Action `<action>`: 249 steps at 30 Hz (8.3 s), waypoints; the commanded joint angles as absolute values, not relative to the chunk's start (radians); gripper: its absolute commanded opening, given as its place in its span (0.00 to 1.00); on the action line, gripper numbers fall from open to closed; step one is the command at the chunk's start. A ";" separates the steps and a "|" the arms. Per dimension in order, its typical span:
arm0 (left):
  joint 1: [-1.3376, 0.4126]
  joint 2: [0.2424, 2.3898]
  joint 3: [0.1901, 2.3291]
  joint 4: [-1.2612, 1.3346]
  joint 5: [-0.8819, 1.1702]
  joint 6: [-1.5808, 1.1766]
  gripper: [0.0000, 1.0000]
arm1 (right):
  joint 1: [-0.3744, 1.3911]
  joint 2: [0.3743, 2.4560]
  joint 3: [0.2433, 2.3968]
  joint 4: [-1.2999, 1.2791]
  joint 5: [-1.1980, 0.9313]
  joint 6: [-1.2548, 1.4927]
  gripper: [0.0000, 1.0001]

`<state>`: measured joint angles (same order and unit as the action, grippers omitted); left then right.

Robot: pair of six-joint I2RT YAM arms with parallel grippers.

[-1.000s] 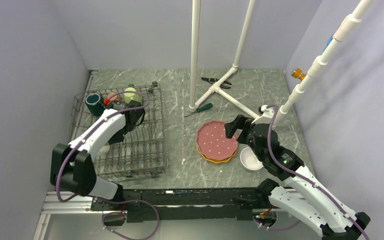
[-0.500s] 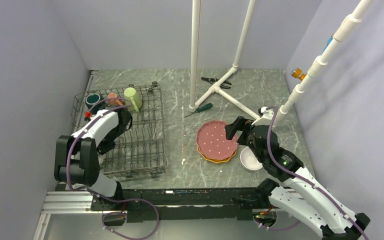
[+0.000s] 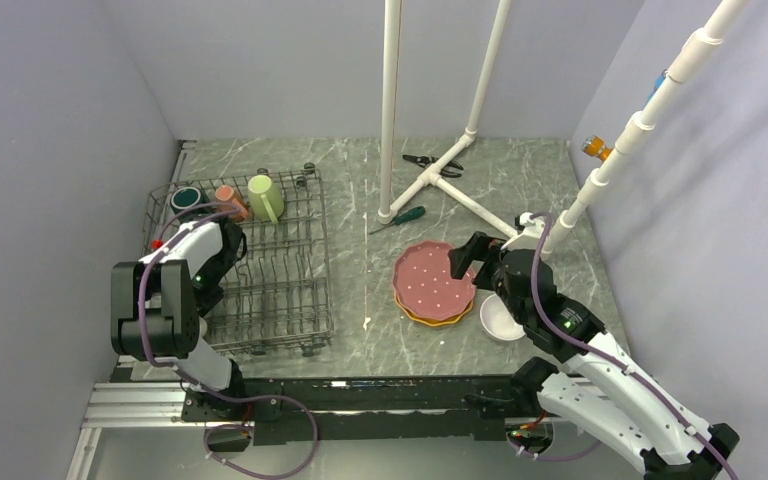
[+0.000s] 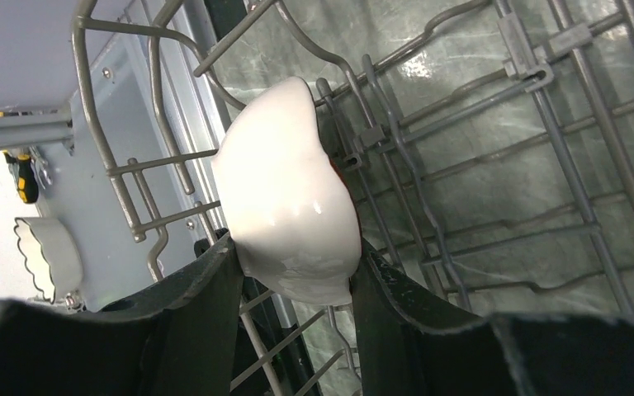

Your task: Load the mixed dishes into the dish rack

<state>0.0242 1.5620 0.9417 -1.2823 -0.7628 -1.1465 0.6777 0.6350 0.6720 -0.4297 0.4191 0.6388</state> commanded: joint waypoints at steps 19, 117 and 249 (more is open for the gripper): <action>0.066 1.432 0.991 -1.233 -0.641 -1.047 0.99 | 0.676 0.639 0.675 -0.392 0.438 0.636 0.97; -0.662 1.278 1.088 0.072 0.718 -0.366 0.99 | 0.363 0.720 0.426 0.587 -0.177 1.708 0.00; -0.801 1.181 1.123 -0.254 -0.314 -0.023 0.00 | 0.360 0.765 0.654 -0.502 -0.026 1.335 1.00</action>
